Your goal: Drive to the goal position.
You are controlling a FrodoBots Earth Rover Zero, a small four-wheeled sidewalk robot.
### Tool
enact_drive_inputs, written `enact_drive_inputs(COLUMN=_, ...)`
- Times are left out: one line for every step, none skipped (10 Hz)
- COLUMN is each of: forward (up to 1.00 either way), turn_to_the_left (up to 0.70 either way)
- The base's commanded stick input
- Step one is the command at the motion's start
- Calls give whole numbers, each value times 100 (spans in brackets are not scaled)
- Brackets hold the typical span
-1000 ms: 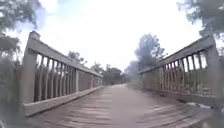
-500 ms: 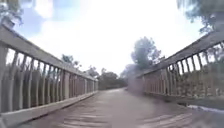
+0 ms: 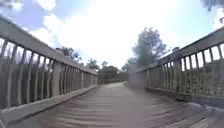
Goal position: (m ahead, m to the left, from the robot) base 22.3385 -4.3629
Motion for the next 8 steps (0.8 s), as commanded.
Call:
enact_drive_inputs(forward=85, turn_to_the_left=0)
enact_drive_inputs(forward=85, turn_to_the_left=0)
enact_drive_inputs(forward=85, turn_to_the_left=0)
enact_drive_inputs(forward=85, turn_to_the_left=0)
enact_drive_inputs(forward=85, turn_to_the_left=0)
enact_drive_inputs(forward=85, turn_to_the_left=0)
enact_drive_inputs(forward=85, turn_to_the_left=0)
enact_drive_inputs(forward=85, turn_to_the_left=0)
